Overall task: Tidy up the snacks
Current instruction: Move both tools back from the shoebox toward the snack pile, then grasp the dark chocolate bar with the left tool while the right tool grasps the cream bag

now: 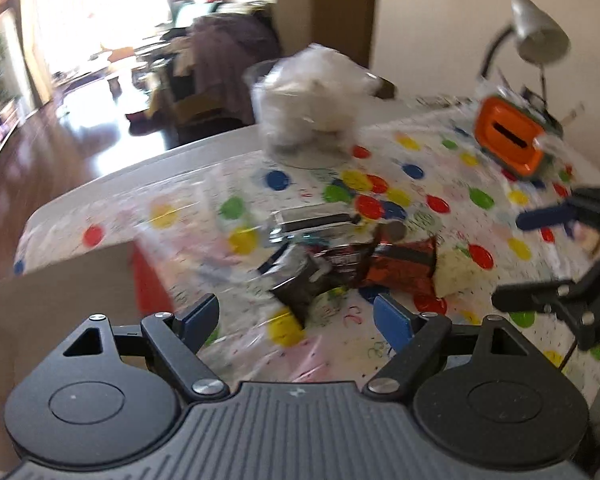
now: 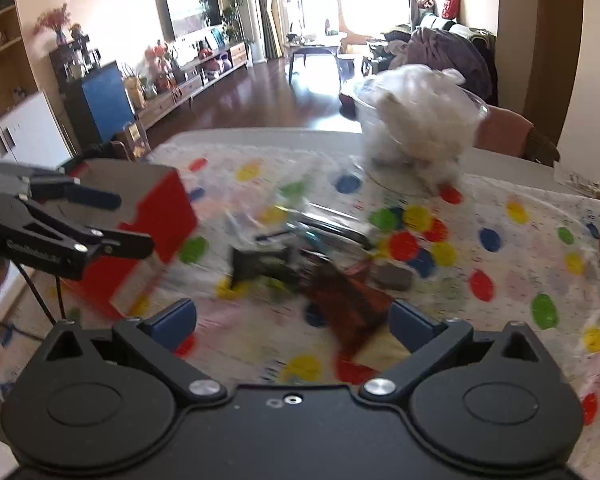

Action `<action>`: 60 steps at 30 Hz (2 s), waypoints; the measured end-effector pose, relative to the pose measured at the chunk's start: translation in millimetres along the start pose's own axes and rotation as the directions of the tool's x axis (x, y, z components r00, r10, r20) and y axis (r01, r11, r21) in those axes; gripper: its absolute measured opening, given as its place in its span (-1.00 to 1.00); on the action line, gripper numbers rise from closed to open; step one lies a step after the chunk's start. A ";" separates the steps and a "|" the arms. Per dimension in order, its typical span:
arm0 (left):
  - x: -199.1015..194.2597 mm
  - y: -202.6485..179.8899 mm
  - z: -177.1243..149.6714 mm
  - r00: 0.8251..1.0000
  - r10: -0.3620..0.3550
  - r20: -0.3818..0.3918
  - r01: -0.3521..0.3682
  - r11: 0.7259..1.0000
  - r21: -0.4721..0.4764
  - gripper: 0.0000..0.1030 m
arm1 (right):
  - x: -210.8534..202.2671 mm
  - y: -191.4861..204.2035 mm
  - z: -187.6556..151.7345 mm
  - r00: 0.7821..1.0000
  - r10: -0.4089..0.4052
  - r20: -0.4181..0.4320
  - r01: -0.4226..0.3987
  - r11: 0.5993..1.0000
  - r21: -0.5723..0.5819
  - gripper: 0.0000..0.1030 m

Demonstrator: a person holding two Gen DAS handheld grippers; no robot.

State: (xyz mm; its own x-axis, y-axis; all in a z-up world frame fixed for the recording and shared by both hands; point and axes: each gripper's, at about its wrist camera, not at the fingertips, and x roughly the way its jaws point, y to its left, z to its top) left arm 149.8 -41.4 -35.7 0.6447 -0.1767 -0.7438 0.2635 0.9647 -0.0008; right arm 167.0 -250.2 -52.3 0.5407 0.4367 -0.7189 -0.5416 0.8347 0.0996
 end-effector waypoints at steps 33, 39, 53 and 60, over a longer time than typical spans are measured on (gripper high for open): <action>177.6 4.3 37.1 0.924 -0.028 -0.383 0.130 0.961 0.243 0.34 | 115.0 -78.3 -29.1 0.966 0.011 -0.258 -0.094 0.945 -0.312 0.67; 187.4 -1.3 35.0 0.916 -0.054 -0.397 0.157 0.959 0.234 0.20 | 123.8 -71.5 -35.6 0.966 -0.013 -0.257 -0.087 0.924 -0.371 0.59; 182.7 12.8 35.4 0.921 -0.112 -0.374 0.142 0.988 0.054 -0.27 | 110.4 -79.1 -34.5 0.976 -0.017 -0.216 -0.054 0.946 -0.320 -0.28; 164.0 14.5 30.6 0.941 -0.084 -0.328 0.086 0.996 -0.008 -0.29 | 92.0 -78.5 -36.9 0.982 -0.046 -0.181 0.001 0.970 -0.244 -0.39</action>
State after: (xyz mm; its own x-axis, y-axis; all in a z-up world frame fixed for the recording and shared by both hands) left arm 281.3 -62.4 -137.3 0.3492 -0.1833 -0.9189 0.3124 0.9474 -0.0702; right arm 235.6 -287.9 -151.7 0.4399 0.3299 -0.8353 -0.6821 0.7277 -0.0719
